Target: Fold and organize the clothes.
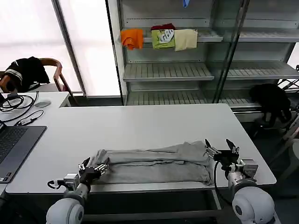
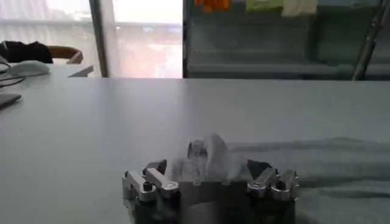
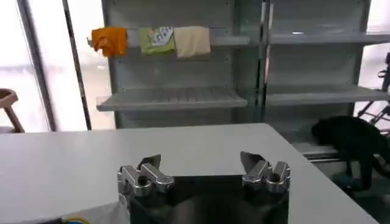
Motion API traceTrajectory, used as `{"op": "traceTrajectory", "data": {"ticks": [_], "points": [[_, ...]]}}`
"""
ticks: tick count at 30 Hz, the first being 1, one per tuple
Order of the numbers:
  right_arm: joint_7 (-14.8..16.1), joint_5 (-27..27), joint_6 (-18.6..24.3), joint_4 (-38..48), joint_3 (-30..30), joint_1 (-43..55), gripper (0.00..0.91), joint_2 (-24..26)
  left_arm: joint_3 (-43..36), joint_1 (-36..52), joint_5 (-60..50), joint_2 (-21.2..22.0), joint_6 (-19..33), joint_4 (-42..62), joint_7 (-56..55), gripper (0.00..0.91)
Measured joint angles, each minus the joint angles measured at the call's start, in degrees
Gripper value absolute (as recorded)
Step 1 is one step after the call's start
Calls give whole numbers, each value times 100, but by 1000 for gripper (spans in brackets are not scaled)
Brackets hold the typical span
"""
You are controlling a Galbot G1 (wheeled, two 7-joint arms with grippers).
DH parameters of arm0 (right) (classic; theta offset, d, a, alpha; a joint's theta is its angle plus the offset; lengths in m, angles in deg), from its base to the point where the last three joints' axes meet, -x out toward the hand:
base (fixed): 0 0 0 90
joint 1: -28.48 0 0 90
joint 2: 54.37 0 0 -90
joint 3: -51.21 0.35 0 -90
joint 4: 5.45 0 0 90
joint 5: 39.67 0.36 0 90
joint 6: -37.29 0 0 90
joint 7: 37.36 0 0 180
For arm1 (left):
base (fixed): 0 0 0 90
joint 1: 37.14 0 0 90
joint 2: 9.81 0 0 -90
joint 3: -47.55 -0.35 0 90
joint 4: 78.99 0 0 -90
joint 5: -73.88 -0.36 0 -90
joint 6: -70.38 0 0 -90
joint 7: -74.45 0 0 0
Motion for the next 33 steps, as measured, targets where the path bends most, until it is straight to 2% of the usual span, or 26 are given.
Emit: {"op": "traceTrajectory", "data": {"ticks": [22, 33], "points": [[-24, 165, -12, 33, -8, 136, 907, 50, 34, -142, -1, 176, 243, 197, 231, 10], [-39, 189, -45, 73, -41, 261, 907, 112, 400, -108, 128, -9, 186, 83, 213, 10]]}}
